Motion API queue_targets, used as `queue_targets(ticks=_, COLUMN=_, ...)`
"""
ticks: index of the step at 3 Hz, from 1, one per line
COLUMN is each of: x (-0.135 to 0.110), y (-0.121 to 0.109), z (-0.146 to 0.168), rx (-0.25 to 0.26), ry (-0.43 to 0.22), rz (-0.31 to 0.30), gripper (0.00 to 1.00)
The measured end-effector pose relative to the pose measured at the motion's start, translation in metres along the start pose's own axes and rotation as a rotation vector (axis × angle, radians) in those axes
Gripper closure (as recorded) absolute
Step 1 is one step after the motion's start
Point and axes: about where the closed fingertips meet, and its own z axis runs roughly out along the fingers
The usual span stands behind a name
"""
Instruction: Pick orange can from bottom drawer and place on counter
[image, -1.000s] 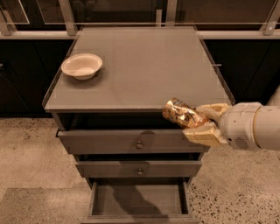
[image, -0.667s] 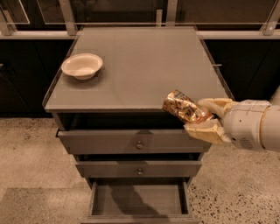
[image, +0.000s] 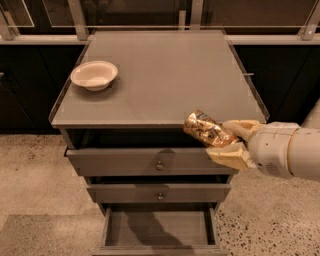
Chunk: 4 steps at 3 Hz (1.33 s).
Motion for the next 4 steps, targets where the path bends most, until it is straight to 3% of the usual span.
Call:
queue_targets(ticks=1, x=0.029, y=-0.028, z=0.019, rx=-0.015, ry=0.031, rz=0.045, gripper=1.0)
queue_targets(ticks=2, x=0.033, y=-0.069, z=0.052, rx=-0.048, ry=0.065, rz=0.0, gripper=1.0)
queue_targets(ticks=4, x=0.008, y=-0.094, z=0.087, rx=-0.096, ry=0.086, rz=-0.08, gripper=1.0)
